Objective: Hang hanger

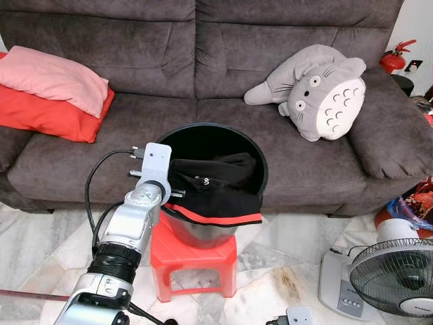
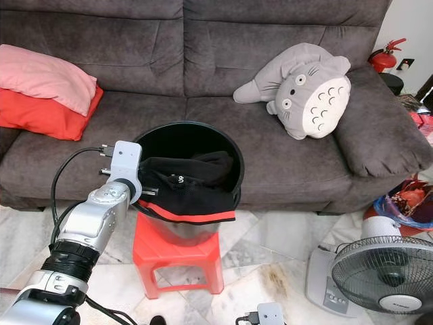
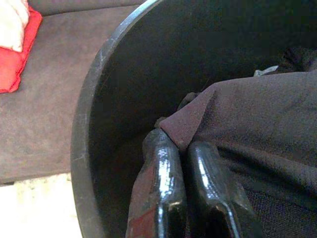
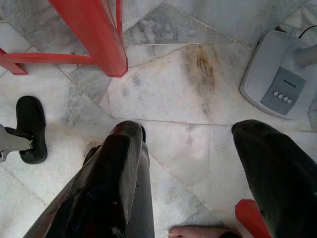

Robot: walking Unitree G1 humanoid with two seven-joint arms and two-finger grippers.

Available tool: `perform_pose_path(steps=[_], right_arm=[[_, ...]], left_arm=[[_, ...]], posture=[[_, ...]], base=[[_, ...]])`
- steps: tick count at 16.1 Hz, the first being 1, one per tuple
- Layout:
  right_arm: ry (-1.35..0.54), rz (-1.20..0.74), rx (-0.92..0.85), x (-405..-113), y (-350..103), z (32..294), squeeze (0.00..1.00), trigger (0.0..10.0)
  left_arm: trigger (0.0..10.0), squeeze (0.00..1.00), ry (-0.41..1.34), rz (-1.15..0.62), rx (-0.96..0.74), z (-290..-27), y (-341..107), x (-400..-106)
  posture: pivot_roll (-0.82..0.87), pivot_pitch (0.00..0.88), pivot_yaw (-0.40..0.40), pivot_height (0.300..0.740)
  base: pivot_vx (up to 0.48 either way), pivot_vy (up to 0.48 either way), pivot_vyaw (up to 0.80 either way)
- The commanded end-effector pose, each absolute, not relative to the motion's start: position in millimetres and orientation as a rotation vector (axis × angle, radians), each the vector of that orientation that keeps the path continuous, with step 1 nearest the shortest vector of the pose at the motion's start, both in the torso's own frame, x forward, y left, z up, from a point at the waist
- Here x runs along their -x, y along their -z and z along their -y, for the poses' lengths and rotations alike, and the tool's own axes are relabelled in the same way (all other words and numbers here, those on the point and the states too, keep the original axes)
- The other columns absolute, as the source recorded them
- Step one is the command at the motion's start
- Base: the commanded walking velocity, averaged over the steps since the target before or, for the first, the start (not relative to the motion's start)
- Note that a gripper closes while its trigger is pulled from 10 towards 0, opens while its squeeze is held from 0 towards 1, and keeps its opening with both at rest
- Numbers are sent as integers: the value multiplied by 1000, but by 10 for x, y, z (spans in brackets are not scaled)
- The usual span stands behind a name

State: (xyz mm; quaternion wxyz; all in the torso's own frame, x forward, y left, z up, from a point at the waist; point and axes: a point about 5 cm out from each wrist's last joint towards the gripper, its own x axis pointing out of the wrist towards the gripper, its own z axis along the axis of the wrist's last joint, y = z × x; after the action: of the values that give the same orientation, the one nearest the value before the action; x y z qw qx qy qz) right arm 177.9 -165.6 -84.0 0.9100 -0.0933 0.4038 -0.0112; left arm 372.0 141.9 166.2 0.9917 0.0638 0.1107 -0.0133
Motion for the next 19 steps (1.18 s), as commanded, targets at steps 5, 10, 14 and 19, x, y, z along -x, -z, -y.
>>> perform_pose_path(steps=[5,10,14,19], right_arm=[[30,-873,189,-1681,889,1672,0,10000],[30,-873,190,-1682,888,1672,0,10000],[29,-873,192,-1684,887,1677,0,10000],[35,-866,197,-1681,885,1687,0,10000]], left_arm=[[10000,1000,136,-123,-148,-1405,-1744,-3628],[10000,1000,150,-11,-139,-1612,-1885,-3494],[10000,1000,88,62,-92,-1852,-1908,-3333],[10000,1000,-97,116,33,-2161,-1706,-3076]], posture=[[-39,215,-31,740],[-38,216,-30,740],[-40,214,-31,740],[-70,191,-38,740]], base=[[0,0,0],[0,0,0],[0,0,0],[0,0,0]])
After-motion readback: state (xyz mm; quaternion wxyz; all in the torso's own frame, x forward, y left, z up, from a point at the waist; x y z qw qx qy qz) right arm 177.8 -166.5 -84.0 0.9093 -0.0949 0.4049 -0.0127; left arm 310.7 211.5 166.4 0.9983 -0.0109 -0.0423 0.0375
